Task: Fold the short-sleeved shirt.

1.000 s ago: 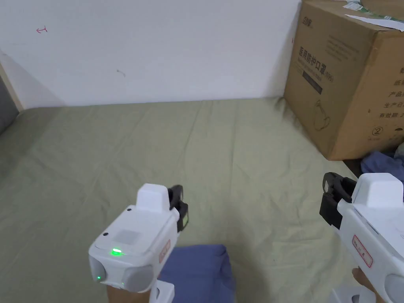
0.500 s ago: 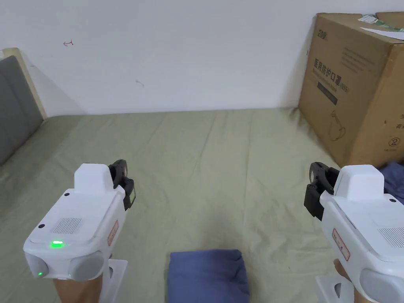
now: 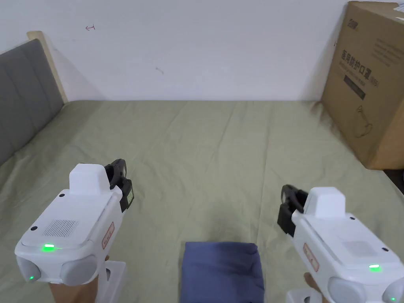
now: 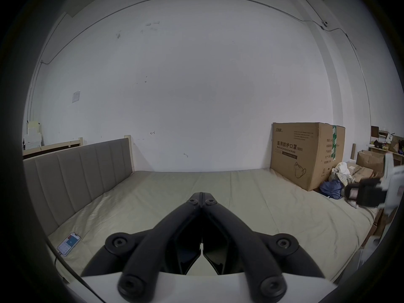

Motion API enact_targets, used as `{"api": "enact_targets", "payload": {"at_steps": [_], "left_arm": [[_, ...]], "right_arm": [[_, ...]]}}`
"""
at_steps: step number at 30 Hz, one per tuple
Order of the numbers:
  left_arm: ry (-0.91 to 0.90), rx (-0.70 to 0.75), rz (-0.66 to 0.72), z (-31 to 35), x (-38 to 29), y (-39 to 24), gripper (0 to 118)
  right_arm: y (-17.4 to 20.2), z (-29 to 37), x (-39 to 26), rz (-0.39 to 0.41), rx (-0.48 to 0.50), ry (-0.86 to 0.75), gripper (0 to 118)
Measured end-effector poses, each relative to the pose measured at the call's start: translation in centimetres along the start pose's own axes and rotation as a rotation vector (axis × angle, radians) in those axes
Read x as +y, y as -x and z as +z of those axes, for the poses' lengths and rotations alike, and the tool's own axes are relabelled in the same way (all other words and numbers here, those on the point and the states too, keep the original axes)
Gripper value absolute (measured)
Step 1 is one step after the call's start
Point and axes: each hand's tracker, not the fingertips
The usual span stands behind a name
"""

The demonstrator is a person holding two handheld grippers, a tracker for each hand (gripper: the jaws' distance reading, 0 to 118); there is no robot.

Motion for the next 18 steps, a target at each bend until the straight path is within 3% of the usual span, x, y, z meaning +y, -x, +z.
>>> {"api": "enact_targets", "payload": {"at_steps": [10,15,18], "left_arm": [[0.033,0.026,0.03,0.4,-1.2,2.4,0],[0.068,0.028,0.044,-0.2,-2.3,3.1,0],[0.113,0.007,0.08,-0.9,-3.4,3.3,0]], "right_arm": [[3.4,-6.7,-11.0,0.132,-0.016,0.185,0],[3.9,-9.1,-16.0,0.128,-0.004,0.341,0],[4.0,-10.4,-19.1,0.173,-0.019,0.448,0]]}}
